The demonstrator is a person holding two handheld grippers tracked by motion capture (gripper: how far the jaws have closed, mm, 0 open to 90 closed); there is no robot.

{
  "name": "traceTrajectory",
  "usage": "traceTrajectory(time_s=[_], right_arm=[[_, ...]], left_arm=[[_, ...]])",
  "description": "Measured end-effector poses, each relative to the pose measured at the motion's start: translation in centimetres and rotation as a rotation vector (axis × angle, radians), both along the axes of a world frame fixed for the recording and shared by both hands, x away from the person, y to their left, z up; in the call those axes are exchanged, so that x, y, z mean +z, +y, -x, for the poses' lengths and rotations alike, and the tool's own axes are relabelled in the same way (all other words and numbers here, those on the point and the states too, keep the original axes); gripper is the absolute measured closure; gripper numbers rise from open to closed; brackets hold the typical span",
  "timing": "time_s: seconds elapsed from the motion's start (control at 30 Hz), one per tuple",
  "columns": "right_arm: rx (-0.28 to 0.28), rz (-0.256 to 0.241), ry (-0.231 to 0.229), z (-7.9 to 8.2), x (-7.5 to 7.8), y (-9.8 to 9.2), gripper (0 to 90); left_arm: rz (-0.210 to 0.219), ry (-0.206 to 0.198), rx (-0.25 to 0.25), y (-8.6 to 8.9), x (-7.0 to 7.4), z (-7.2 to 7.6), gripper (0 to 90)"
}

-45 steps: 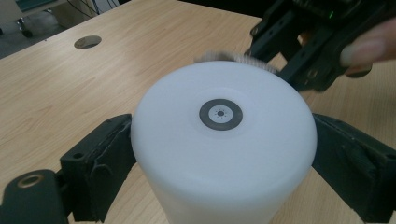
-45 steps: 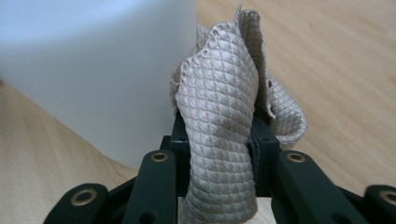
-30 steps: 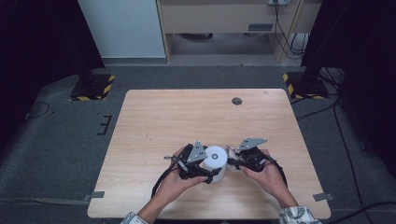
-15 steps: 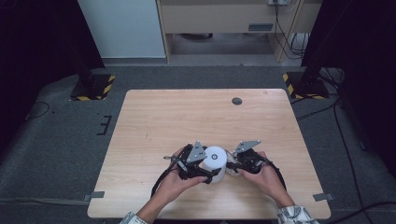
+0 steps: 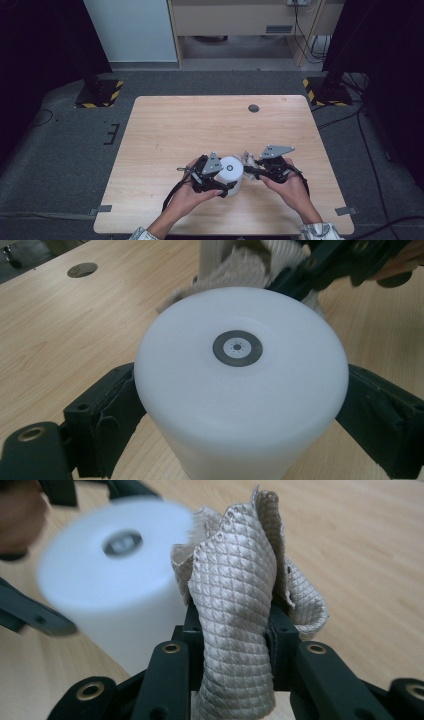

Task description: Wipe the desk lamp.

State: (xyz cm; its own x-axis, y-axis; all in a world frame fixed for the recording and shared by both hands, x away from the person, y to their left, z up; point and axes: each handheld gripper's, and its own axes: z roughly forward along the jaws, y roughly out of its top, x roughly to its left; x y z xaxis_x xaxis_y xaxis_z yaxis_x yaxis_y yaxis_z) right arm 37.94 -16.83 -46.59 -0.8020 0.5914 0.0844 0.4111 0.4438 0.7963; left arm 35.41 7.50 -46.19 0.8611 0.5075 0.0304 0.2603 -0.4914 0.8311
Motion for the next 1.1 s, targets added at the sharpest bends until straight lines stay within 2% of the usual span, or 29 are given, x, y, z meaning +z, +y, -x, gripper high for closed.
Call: traceTrajectory(time_s=[0.17, 0.3, 0.4, 0.57, 0.67, 0.8, 0.9, 1.1], right_arm=[[0.01, 0.069, 0.034, -0.4, -1.8, 0.6, 69.8], [0.008, 0.085, 0.047, -0.4, -2.2, 0.7, 69.7], [0.007, 0.067, 0.028, -0.3, -1.6, 0.6, 69.8], [0.002, -0.006, -0.032, 0.2, 0.6, 0.0, 69.8], [0.008, -0.013, -0.043, 0.3, 1.0, -0.1, 69.8], [0.015, 0.015, -0.015, 0.0, -0.1, 0.1, 69.8], [0.019, 0.046, 0.012, -0.3, -1.2, 0.4, 69.8], [0.026, 0.101, 0.049, -0.7, -2.5, 0.8, 69.8]], left_arm=[[0.007, 0.01, 0.002, 0.1, -0.1, 0.0, 8.1], [0.007, 0.015, 0.004, 0.0, -0.2, -0.1, 8.1], [0.01, 0.014, 0.003, 0.0, -0.2, -0.1, 8.1], [0.008, 0.014, 0.002, 0.0, -0.2, -0.1, 8.0], [0.005, 0.014, 0.001, 0.0, -0.2, -0.1, 8.1], [0.001, 0.01, -0.001, -0.1, -0.2, -0.1, 8.0], [0.016, 0.02, 0.004, 0.0, -0.4, -0.2, 8.0], [0.007, 0.021, 0.002, 0.0, -0.3, -0.2, 8.1]])
